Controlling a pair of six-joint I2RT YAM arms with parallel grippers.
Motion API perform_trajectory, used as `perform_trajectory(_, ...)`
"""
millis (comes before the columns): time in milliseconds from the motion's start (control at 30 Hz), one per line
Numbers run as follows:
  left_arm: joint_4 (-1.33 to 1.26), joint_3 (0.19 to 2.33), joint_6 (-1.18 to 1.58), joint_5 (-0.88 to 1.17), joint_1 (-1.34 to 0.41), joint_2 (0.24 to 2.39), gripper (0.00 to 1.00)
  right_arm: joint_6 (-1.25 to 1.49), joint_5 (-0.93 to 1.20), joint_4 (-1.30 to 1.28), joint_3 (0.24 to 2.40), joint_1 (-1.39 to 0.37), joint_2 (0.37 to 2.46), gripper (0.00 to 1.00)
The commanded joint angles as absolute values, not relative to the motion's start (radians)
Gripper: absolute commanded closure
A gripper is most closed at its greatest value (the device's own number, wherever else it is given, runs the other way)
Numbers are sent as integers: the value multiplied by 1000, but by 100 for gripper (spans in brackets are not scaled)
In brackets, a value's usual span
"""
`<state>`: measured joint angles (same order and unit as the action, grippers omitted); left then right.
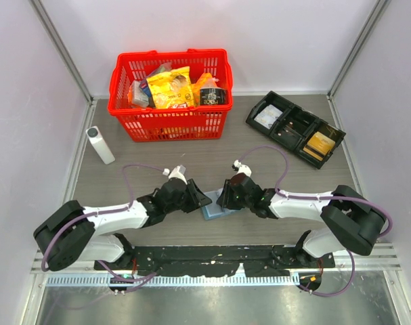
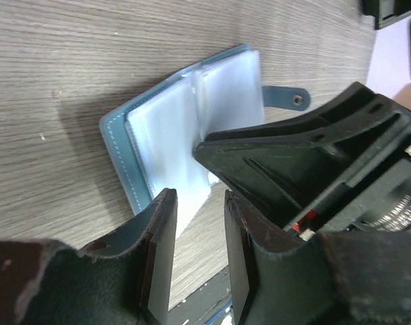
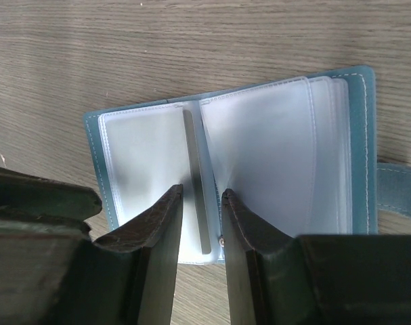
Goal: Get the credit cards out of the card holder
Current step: Remove the credit card from the card holder.
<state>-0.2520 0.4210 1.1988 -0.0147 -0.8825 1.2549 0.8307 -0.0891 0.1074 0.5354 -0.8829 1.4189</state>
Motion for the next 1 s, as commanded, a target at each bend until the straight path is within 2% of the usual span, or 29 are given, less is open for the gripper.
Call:
perform_trajectory(0,-198,471,1197,-48,-887,1299,62,833,-141,58,525,-888,1401,65)
perform_trajectory(333,-167,477,1197,-58,-887,1307,62,755,-241,-57,555,-887,1278,65)
perform_trajectory(567,-156,498,1198,-55,-888,1321,62,744,-221,-67,537,-835,1305,67)
perform_trajectory(733,-158,515,1203,-38,-888,1347,62,761,-195,-68,525,-827,1324,72)
perform_trajectory(967,-140,538,1206,-34,-893,1373,62,769,-193,-67,511,-824,1331,73)
